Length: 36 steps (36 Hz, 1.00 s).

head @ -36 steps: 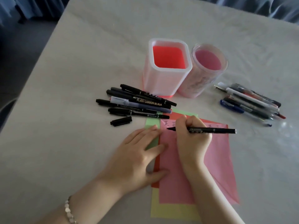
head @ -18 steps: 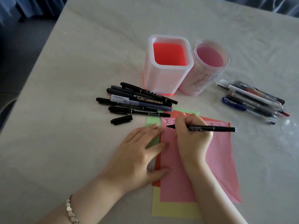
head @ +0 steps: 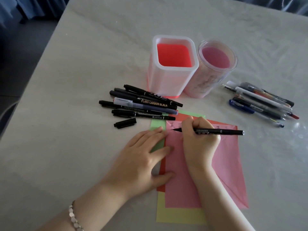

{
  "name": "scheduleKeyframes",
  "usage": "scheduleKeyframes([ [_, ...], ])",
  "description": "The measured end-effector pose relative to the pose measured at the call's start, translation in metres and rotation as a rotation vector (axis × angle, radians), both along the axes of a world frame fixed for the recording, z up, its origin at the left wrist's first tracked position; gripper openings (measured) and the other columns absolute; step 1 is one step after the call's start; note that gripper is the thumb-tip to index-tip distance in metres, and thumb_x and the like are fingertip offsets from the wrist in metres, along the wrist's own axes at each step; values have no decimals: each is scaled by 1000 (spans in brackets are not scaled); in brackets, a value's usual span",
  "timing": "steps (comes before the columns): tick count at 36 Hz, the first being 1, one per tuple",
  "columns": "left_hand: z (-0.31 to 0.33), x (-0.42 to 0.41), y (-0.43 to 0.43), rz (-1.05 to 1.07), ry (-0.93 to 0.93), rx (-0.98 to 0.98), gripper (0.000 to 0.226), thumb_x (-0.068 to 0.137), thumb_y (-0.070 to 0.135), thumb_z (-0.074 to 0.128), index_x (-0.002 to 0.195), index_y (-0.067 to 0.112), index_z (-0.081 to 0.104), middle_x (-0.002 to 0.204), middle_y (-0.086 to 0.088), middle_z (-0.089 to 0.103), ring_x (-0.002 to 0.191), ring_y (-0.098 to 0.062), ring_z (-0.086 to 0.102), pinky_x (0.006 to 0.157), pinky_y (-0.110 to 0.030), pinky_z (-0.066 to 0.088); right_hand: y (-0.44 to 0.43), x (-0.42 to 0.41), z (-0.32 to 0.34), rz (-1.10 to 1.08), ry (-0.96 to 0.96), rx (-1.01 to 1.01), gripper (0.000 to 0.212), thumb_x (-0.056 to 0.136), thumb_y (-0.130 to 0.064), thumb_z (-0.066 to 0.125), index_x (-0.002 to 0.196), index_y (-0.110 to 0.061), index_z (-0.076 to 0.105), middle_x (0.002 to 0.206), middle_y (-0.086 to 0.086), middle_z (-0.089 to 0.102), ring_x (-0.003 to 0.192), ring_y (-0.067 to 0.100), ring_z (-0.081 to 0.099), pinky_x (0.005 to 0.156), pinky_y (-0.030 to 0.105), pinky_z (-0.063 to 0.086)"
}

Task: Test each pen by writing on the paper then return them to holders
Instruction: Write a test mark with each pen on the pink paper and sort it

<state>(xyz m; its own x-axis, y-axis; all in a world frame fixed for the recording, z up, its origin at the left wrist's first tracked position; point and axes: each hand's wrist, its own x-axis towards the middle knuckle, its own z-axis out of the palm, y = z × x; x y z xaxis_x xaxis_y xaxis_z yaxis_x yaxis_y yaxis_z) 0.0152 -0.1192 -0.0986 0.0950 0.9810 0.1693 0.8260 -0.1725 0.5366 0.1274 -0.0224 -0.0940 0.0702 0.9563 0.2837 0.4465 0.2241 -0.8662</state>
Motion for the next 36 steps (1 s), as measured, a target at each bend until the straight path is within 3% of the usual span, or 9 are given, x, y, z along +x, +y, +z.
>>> scheduleKeyframes([
  [10,0,0,0,3,-9,15,49,71,52,62,103,17,70,127,-10,57,125,-20,42,109,-29,26,0,0,1,16,7,-25,36,75,-15,56,48,1,38,43,20,39,47,25,32,48,30,30],
  [15,0,0,1,3,-7,17,49,70,52,62,103,17,70,126,-10,58,125,-20,42,108,-29,26,0,0,0,23,-3,-28,35,73,-13,55,46,-4,34,42,-1,27,47,11,25,47,20,25],
  [20,-1,0,0,3,-9,23,49,70,53,62,103,17,70,127,-10,58,125,-20,43,107,-31,28,0,1,-1,10,21,-39,35,73,-13,55,46,-5,34,46,1,30,47,9,25,46,20,24],
  [24,-2,0,1,5,-3,29,49,71,53,63,103,17,70,127,-10,58,125,-20,43,108,-31,29,0,0,0,10,1,-22,35,73,-11,55,47,-15,32,43,-5,22,48,9,23,46,19,23],
  [27,-2,0,1,6,-5,33,49,71,53,62,103,17,70,127,-10,58,125,-20,43,107,-32,29,0,0,1,7,20,-30,37,73,-11,54,47,-17,29,43,-2,25,48,10,24,46,22,24],
  [32,-2,0,1,6,-8,37,49,70,53,63,103,18,70,127,-9,57,125,-20,43,107,-32,30,0,0,3,35,44,-57,36,74,-14,55,48,-2,34,43,21,38,45,19,28,47,30,29],
  [34,-2,0,1,6,-10,42,49,71,53,63,103,17,70,127,-10,57,125,-20,43,107,-32,30,-1,0,2,40,41,-58,36,74,-14,55,47,-5,33,43,21,40,45,23,30,47,30,30],
  [36,-2,0,0,7,-10,43,49,71,53,62,103,17,70,127,-10,58,125,-20,43,107,-31,30,0,0,1,41,38,-58,37,74,-14,56,46,-11,31,41,14,35,45,15,27,47,27,29],
])
